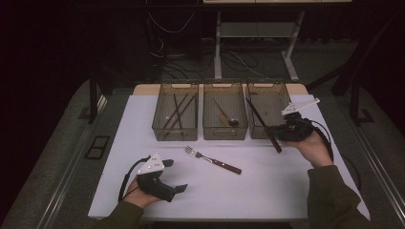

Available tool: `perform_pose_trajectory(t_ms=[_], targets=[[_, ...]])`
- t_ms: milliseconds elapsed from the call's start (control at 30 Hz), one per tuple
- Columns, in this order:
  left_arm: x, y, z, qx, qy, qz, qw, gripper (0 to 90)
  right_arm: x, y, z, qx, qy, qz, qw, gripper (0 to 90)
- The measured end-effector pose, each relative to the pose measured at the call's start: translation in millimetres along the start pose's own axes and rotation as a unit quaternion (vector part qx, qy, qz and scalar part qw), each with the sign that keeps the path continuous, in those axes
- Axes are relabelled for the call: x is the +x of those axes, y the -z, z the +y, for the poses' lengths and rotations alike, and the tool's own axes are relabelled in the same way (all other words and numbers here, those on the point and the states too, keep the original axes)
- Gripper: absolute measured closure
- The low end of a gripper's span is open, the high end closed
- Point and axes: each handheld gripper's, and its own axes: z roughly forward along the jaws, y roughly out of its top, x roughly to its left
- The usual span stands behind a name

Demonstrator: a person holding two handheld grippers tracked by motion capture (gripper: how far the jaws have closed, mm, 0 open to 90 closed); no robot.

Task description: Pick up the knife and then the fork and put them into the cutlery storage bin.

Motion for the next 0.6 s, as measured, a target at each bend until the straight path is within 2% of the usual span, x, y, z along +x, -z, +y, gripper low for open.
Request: perform_pose_trajectory(t_ms=[200,433,600], targets=[[-0.4,-0.3,-0.1,0.001,-0.002,-0.002,1.0,0.0,-15.6,12.0,7.7,-0.015,-0.013,-0.021,0.9996,77.7],[-0.6,-0.4,0.2,0.0,-0.002,-0.002,1.0,0.0,-31.6,28.3,28.5,-0.021,-0.017,-0.05,0.9984,77.7],[-0.7,-0.3,0.2,0.0,-0.002,-0.002,1.0,0.0,-44.1,28.8,40.4,-0.018,-0.021,-0.071,0.9971,77.6]])
